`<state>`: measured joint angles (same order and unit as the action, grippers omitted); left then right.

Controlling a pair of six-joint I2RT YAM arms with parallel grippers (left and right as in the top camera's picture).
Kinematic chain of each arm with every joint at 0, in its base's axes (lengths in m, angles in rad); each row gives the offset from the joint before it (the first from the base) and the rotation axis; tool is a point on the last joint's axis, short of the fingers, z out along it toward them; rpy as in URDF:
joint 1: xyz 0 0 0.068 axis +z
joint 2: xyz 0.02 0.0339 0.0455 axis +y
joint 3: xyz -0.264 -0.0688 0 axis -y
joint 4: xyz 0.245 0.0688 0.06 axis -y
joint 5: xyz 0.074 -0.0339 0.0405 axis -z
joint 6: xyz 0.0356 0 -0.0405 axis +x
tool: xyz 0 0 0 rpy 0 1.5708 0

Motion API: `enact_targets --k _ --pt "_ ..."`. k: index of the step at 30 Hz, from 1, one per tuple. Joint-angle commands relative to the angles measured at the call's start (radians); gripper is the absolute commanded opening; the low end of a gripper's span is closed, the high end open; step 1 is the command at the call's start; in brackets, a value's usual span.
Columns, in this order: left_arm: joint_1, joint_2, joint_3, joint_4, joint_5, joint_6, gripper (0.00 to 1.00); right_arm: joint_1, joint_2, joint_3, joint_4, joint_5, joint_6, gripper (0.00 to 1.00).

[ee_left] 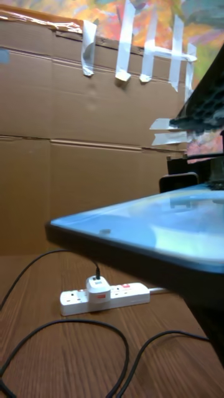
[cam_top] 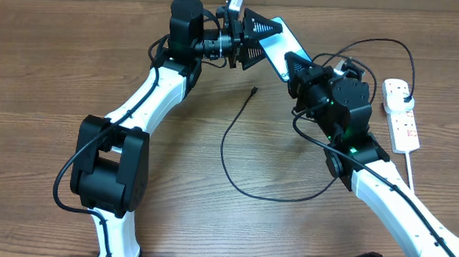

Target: Plug charger to phone and switch on socket

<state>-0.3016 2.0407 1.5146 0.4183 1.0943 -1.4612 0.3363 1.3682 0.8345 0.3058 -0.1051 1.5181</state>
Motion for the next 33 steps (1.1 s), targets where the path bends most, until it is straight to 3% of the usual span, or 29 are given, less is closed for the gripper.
enact_targets --k 1,5,16,26,33 --pt "-0.010 -0.010 0.012 0.003 -0.021 0.005 0.64 0.012 -0.008 0.040 -0.011 0.042 0.022 0.04" --pt "-0.014 -0.010 0.012 0.003 -0.026 -0.005 0.56 0.013 0.011 0.040 -0.012 0.051 0.094 0.04" --pt "-0.015 -0.010 0.012 0.003 -0.024 -0.005 0.32 0.013 0.036 0.043 0.005 0.025 0.094 0.04" --pt "-0.021 -0.010 0.012 -0.004 -0.002 0.003 0.31 0.041 0.036 0.043 0.006 0.023 0.089 0.04" --pt "-0.021 -0.010 0.012 -0.003 0.015 0.003 0.22 0.050 0.036 0.043 0.007 0.016 0.079 0.04"
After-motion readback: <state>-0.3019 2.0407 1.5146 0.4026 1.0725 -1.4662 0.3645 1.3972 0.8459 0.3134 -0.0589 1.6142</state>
